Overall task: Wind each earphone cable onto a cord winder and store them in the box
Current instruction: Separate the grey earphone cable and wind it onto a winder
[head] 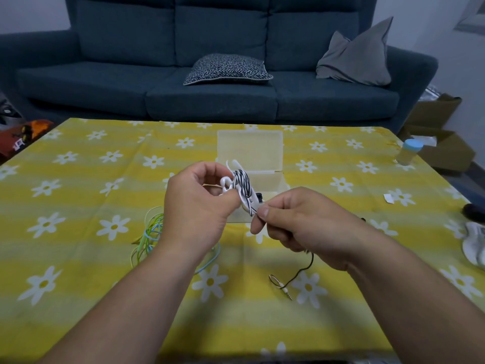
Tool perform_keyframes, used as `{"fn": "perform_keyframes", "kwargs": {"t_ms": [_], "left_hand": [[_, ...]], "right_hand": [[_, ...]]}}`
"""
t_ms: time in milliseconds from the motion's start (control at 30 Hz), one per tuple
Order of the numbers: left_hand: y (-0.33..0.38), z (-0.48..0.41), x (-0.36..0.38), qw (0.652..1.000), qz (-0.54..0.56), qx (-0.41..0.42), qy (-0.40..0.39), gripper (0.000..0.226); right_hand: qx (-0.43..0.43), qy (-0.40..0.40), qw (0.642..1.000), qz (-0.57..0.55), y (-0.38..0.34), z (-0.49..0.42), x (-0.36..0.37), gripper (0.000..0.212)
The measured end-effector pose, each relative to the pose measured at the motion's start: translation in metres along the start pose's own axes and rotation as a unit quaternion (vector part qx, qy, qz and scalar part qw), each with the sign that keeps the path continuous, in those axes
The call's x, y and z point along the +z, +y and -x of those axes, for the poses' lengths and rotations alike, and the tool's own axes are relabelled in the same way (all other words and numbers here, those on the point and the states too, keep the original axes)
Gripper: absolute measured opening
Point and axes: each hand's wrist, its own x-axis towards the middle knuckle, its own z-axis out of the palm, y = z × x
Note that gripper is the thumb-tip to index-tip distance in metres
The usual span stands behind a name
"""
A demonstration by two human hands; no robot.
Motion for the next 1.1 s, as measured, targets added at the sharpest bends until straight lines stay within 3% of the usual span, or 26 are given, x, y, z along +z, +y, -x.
{"fn": "perform_keyframes", "kwargs": {"t_ms": [300, 667, 933, 1100], "left_hand": [[-0.001, 0.001, 0.001, 0.999, -0.035, 0.037, 0.008, 0.025], [0.003, 0.008, 0.006, 0.979, -0.144, 0.133, -0.048, 0.023], [-0.006, 0.006, 0.004, 0.981, -0.130, 0.056, -0.134, 0.022], [-0.005, 0.007, 0.003, 0.968, -0.142, 0.066, -0.194, 0.021]], "right_hand": [[-0.012, -0.014, 1.000, -0.025, -0.007, 0.003, -0.001, 0.036], [-0.025, 0.043, 0.993, -0.110, -0.013, 0.004, -0.008, 0.038], [-0.037, 0.085, 0.986, -0.137, -0.019, 0.008, -0.023, 0.032], [-0.060, 0.090, 0.990, -0.086, -0.018, 0.008, -0.023, 0.025]]}}
